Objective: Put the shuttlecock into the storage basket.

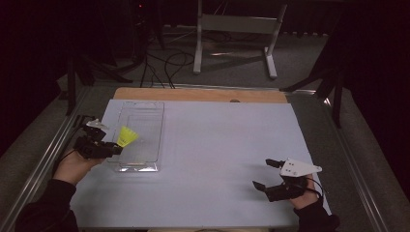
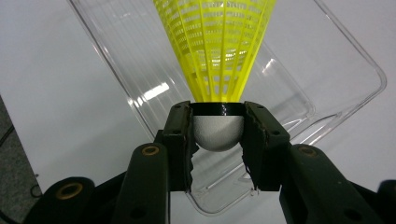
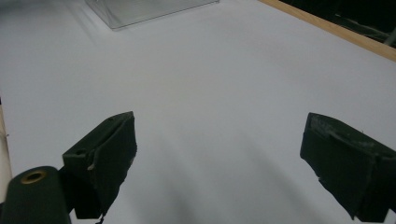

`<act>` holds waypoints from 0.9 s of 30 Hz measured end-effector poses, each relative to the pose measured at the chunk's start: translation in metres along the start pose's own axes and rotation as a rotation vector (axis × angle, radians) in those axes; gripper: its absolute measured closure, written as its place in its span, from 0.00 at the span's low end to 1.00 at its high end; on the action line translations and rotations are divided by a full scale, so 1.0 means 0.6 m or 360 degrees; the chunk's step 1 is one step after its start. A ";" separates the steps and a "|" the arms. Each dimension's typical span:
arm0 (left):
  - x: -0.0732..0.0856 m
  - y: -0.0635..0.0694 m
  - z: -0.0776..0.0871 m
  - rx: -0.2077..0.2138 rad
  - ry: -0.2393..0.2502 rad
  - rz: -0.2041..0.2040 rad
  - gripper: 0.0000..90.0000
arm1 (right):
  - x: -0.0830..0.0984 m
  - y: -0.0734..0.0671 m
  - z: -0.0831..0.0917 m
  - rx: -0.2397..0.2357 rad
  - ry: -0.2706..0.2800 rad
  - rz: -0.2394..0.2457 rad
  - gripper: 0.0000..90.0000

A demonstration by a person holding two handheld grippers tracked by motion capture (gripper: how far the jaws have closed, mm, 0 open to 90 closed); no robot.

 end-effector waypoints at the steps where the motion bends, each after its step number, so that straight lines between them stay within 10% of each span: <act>1: 0.000 0.000 -0.001 0.0007 -0.0005 -0.0008 0.72 | 0.000 0.000 0.000 0.0000 0.0000 0.0001 0.12; 27: 0.000 0.003 -0.028 -0.0024 -0.0178 -0.0024 0.72 | 0.004 0.001 -0.001 -0.0011 -0.0010 -0.0008 0.12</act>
Point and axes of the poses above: each handheld gripper's, and its own axes: z roughly backward along the jaws, x roughly out of its underside, y roughly to its right, the point moved 4 cm from there along -z, roughly forward along the jaws, and after that the axes turned 5 degrees about z, right-handed, at the moved point
